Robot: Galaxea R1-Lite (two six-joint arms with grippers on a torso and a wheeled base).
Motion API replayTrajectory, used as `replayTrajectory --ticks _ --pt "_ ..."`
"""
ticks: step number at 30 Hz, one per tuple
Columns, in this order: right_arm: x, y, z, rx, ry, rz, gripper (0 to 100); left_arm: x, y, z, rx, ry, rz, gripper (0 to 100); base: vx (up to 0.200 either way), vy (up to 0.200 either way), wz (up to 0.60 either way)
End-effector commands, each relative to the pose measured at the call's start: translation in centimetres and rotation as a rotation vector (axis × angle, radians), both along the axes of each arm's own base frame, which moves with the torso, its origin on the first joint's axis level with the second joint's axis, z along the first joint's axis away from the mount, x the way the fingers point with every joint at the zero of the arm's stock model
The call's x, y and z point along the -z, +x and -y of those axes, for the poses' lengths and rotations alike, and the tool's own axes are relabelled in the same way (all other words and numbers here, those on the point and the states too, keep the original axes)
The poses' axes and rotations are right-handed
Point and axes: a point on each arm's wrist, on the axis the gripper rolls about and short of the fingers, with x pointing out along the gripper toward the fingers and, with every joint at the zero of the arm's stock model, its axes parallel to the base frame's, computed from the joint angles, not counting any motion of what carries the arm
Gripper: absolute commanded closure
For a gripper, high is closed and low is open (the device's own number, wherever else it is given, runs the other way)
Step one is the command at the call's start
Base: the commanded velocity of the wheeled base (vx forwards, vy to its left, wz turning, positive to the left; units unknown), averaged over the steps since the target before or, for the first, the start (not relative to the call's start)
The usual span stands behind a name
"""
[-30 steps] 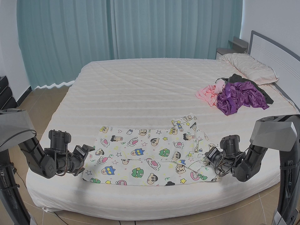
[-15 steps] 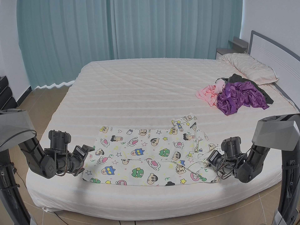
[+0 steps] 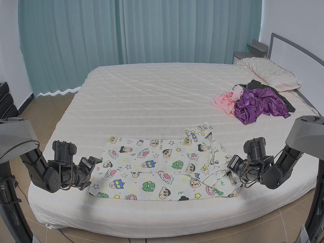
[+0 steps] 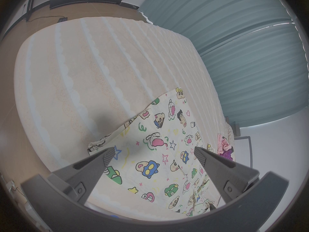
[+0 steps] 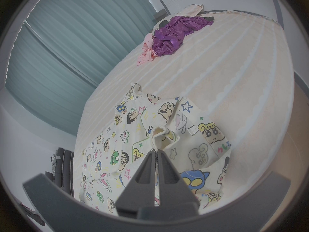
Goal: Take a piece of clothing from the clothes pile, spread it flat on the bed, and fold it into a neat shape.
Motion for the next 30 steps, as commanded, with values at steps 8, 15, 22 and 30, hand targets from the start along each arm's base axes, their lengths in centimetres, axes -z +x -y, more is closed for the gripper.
replayTrajectory --ticks 8,15,22,30 --pt "-1.4 0.0 0.0 -0.027 -0.037 -0.013 100 0.1 -0.1 0.0 -0.001 0.001 -0.004 0 0.000 0.000 0.00" --pt "-2.2 -0.3 0.0 -0.026 -0.031 0.006 0 0.1 -0.1 0.0 -0.001 0.001 -0.004 0 0.000 0.000 0.00" --pt "-2.9 -2.0 -2.2 -0.073 0.017 0.004 0 0.1 -0.1 0.0 -0.001 0.001 -0.004 0 0.000 0.000 0.00" --pt "1.5 -1.6 -4.5 -0.057 0.056 -0.107 0 0.1 -0.1 0.0 -0.001 0.001 -0.004 0 0.000 0.000 0.00"
